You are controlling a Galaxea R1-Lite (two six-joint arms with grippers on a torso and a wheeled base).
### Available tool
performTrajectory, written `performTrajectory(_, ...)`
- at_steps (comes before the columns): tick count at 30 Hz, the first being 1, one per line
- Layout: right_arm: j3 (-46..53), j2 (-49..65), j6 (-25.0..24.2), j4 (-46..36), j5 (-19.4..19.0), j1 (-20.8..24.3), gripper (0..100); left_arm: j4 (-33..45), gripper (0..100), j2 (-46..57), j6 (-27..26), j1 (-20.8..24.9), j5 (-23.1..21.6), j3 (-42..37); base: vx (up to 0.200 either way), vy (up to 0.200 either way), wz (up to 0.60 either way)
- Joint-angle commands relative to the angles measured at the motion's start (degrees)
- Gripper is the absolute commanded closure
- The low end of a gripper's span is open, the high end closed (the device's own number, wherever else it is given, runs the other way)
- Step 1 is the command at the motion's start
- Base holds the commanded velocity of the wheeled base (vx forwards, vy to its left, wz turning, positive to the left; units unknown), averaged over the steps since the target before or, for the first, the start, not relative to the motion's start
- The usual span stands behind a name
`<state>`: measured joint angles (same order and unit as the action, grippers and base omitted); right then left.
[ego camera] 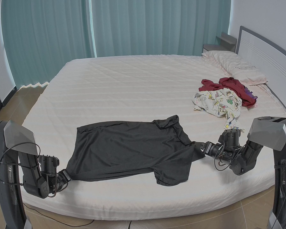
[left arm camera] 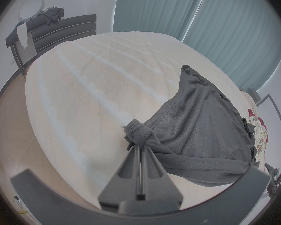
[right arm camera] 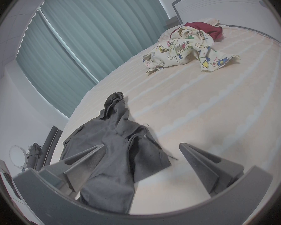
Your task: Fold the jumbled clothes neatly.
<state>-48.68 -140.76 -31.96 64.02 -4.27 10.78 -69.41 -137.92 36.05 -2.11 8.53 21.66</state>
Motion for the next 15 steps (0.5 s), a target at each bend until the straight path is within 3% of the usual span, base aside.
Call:
performTrajectory(1, 9.3, 7.6, -0.9, 0.8, -2.1, 2.4, 0, 0.0, 100, -0.4, 0.1, 0.0, 0.0, 0.0, 0.000, 0.000, 0.00)
performTrajectory(8, 20.9, 4.7, -0.7, 9.8, -5.0, 8.8, 0, 0.0, 100, -0.4, 0.2, 0.0, 0.0, -0.1, 0.000, 0.000, 0.00)
performTrajectory(15, 21.1, 0.9, -0.1, 10.7, -5.4, 12.5, 0, 0.0, 100, -0.4, 0.3, 0.0, -0.1, -0.3, 0.000, 0.000, 0.00)
